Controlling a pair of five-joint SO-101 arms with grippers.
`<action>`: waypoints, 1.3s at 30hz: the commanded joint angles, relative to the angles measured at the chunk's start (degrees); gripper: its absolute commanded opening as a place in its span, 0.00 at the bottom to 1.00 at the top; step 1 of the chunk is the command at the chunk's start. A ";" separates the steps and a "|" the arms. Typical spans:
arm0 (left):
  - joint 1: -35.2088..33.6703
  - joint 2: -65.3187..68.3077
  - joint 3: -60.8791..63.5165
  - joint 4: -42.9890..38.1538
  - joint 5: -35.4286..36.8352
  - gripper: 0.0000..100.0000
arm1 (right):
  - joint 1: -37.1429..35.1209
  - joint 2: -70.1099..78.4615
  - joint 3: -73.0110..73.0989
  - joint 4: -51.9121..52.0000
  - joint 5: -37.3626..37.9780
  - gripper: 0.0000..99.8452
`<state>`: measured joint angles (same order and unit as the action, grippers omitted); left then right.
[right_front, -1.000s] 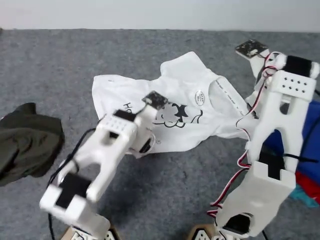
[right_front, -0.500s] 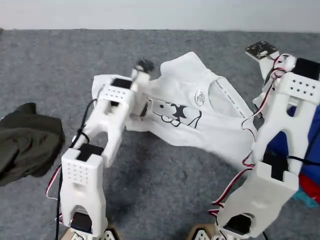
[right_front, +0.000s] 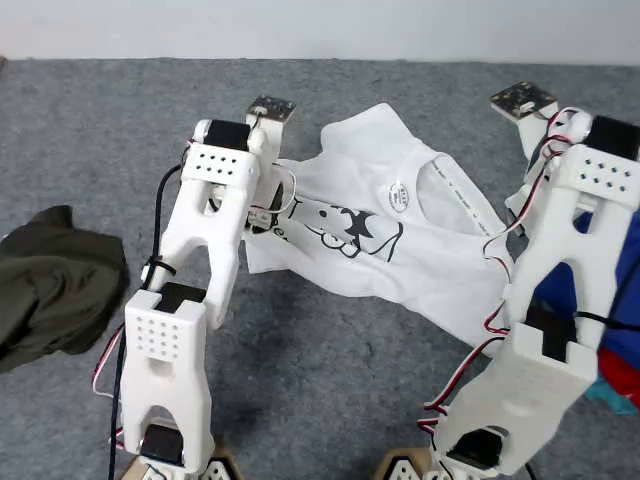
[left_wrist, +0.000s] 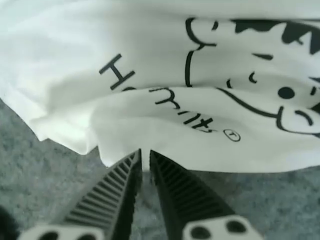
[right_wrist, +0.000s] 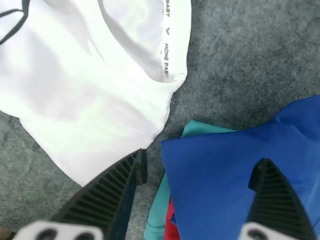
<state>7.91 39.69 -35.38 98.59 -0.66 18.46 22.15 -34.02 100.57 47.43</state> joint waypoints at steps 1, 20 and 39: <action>-2.37 -3.60 4.79 2.11 -5.19 0.03 | 0.84 -0.66 -2.73 2.07 -0.62 0.33; -2.73 -2.46 18.42 -1.76 -6.68 0.03 | 0.48 -0.66 -2.37 2.15 -0.62 0.33; 2.64 8.09 -13.32 1.85 8.09 0.03 | -0.31 -0.13 -2.37 2.33 -0.53 0.33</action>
<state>8.53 47.96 -44.35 97.71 6.46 18.46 22.15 -34.02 100.66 47.43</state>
